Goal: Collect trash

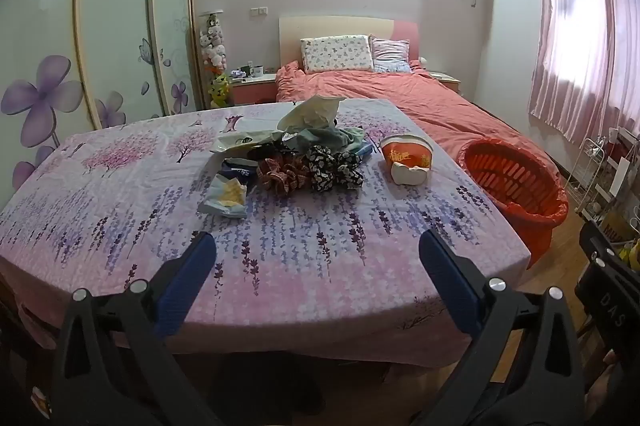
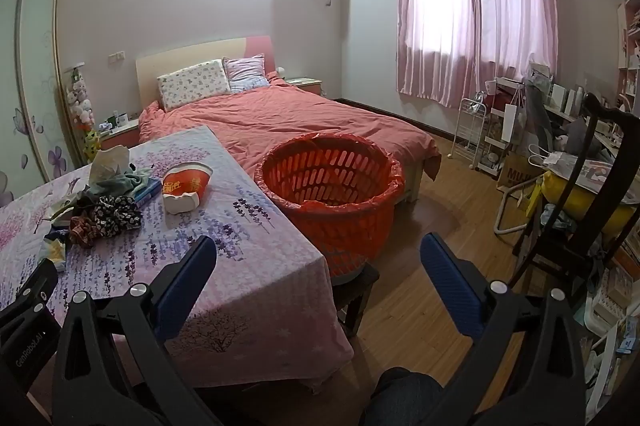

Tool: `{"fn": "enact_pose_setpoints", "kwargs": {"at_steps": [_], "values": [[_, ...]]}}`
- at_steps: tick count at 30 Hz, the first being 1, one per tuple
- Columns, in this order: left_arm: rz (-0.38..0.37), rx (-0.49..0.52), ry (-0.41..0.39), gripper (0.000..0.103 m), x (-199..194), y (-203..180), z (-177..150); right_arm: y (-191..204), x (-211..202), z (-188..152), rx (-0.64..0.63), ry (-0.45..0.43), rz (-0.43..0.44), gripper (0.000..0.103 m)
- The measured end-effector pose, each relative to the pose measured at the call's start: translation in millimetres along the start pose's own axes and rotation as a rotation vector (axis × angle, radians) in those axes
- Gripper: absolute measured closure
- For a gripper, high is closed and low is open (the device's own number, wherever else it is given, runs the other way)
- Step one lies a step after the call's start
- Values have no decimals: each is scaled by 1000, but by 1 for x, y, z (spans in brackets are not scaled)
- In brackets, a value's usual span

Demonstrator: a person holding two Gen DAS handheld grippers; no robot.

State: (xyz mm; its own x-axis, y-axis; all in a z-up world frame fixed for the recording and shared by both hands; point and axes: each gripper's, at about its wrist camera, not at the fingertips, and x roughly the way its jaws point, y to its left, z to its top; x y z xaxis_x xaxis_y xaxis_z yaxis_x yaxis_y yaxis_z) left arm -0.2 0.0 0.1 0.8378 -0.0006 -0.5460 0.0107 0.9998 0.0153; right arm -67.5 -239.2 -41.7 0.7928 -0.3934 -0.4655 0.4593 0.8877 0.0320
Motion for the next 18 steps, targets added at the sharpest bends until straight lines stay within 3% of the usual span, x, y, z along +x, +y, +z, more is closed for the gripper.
{"fn": "enact_pose_setpoints", "kwargs": {"at_steps": [18], "values": [[1, 1, 7, 4, 0, 0, 0, 0, 1, 1, -2, 2, -2, 2]]}}
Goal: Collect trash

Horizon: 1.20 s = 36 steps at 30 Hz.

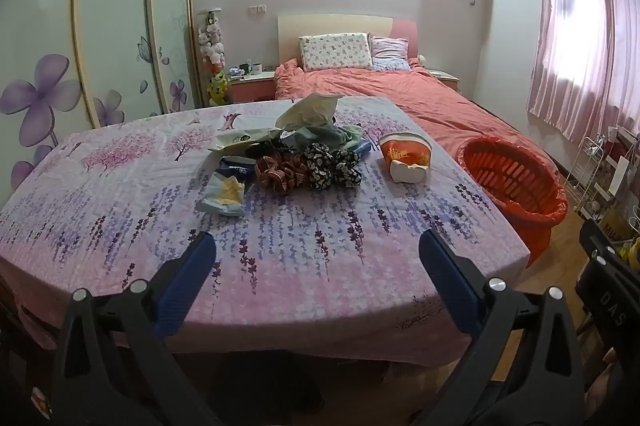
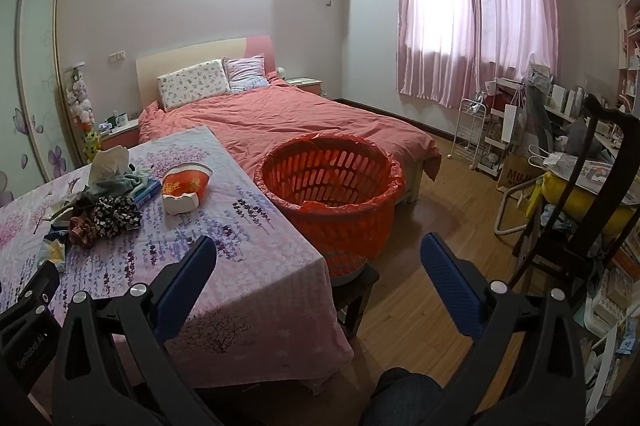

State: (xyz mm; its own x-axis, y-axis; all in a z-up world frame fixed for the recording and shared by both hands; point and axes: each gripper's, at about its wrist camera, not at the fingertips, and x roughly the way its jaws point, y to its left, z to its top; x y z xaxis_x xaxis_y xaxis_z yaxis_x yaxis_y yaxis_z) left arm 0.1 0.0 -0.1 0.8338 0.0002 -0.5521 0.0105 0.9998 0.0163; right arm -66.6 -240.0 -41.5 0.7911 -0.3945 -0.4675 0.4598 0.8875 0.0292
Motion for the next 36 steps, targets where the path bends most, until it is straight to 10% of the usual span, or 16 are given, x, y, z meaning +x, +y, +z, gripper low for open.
{"fn": "enact_pose_setpoints", "kwargs": {"at_steps": [36], "values": [[-1, -1, 5, 4, -3, 1, 1, -1, 1, -1, 2, 1, 0, 2]]}}
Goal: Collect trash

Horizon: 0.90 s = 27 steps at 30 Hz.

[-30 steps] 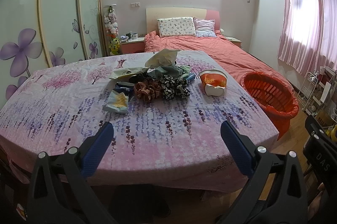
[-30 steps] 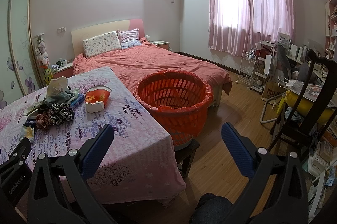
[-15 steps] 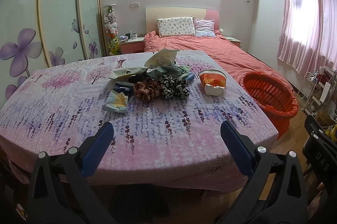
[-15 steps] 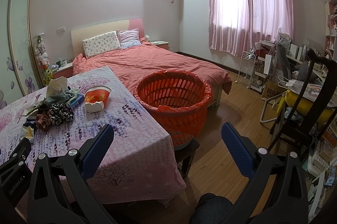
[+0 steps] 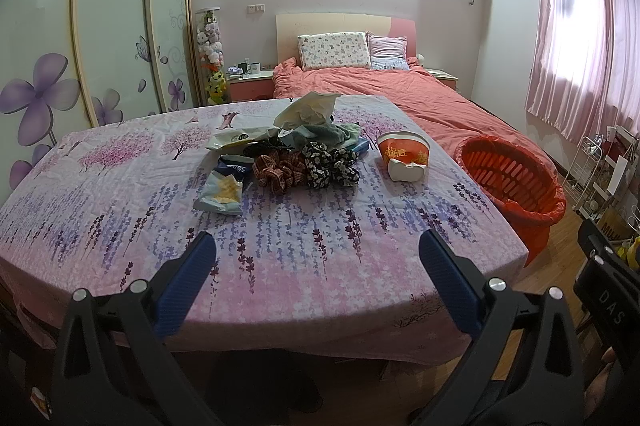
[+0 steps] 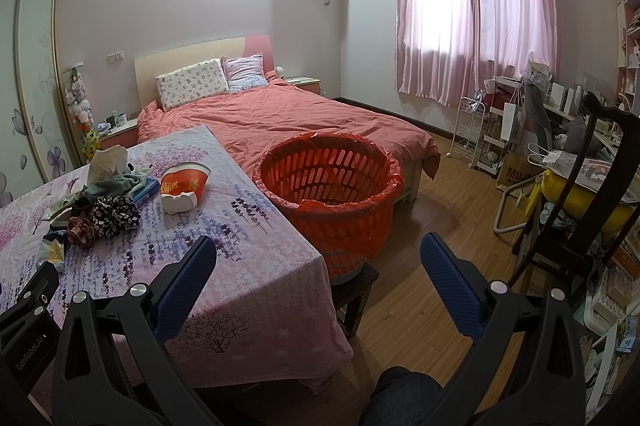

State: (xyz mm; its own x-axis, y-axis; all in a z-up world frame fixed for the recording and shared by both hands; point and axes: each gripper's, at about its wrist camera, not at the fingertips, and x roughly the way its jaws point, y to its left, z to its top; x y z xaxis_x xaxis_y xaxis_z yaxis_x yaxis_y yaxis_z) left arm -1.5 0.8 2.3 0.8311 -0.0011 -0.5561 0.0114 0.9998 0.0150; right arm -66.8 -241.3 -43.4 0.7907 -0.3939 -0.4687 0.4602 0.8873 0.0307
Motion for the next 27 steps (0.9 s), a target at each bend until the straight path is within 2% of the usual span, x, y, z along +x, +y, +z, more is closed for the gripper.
{"fn": "enact_pose_setpoints", "kwargs": {"at_steps": [27], "values": [[0, -1, 1, 4, -3, 1, 1, 0, 1, -1, 1, 2, -1, 2]]}}
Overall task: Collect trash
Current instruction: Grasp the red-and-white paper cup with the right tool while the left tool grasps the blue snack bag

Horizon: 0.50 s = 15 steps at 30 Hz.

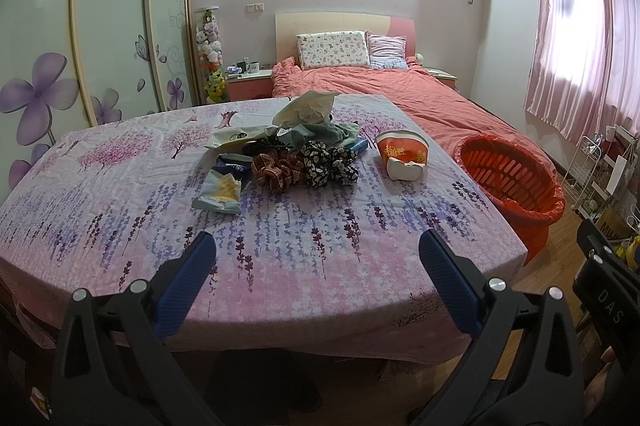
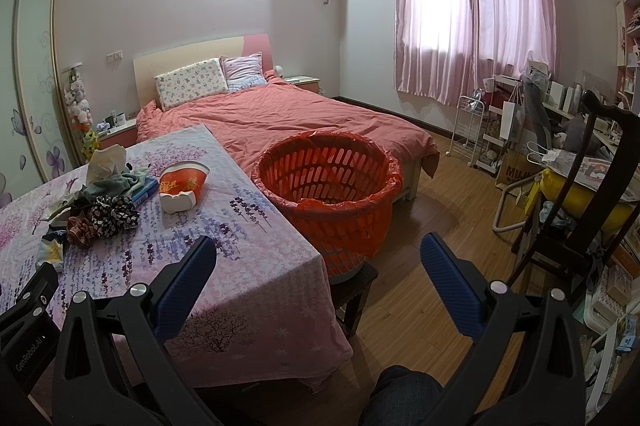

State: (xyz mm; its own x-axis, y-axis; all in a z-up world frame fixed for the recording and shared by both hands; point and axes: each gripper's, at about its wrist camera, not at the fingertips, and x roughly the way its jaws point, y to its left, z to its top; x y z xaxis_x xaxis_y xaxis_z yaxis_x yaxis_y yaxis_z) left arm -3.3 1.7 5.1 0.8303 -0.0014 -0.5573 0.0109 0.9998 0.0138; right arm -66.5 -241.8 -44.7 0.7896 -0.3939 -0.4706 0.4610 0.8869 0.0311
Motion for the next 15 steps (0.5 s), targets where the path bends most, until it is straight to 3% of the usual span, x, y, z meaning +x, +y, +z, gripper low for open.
{"fn": "enact_pose_setpoints", "kwargs": {"at_steps": [15], "values": [[-1, -1, 7, 4, -1, 0, 2, -1, 1, 0, 1, 3, 0, 2]]}}
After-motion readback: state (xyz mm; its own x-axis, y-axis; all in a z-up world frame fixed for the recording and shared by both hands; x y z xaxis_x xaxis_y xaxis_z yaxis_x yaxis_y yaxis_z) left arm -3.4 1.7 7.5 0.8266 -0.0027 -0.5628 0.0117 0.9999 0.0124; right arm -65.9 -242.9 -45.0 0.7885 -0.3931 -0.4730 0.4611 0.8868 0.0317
